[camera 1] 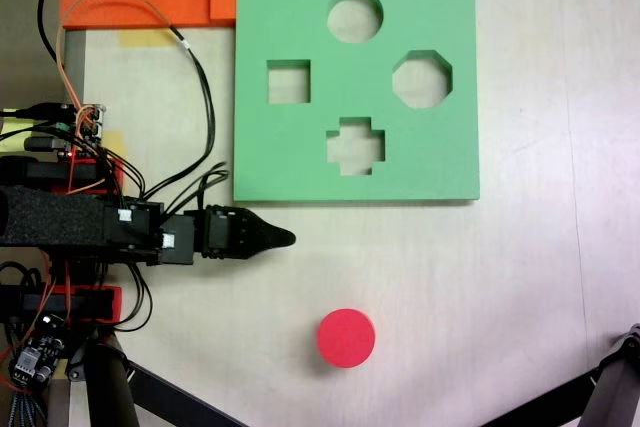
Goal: Put the cylinder block into the corresponding hole
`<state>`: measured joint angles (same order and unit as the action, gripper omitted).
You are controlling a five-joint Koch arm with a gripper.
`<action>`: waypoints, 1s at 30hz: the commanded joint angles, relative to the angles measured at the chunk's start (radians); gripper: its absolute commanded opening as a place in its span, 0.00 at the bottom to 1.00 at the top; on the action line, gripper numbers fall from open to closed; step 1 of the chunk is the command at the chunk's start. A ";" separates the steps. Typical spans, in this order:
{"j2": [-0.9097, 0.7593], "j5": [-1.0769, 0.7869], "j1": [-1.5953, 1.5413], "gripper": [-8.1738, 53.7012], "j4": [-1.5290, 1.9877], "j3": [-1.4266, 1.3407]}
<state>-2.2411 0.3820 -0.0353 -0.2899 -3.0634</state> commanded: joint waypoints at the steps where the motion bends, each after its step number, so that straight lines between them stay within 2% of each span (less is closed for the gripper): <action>1: -0.043 0.463 -0.032 0.68 -0.331 -0.064; 5: -0.043 0.796 -0.034 0.68 -0.442 -0.043; 8: -0.043 1.140 -0.006 0.66 -0.525 -0.031; 10: -0.032 1.264 0.071 0.65 -0.526 -0.020; 14: -0.032 1.302 0.112 0.65 -0.534 -0.071; 16: -0.026 1.282 0.129 0.75 -0.545 -0.067; 19: 0.067 1.230 0.153 0.87 -0.604 -0.063; 21: 0.244 1.207 0.163 0.97 -0.767 -0.054; 25: 0.680 1.206 0.187 0.97 -1.207 -0.037; 27: 0.973 1.207 0.195 0.97 -1.513 0.005; 30: 1.042 1.207 0.207 0.97 -1.551 0.025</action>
<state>-1.1888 1.5800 0.1549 -1.6628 -3.0281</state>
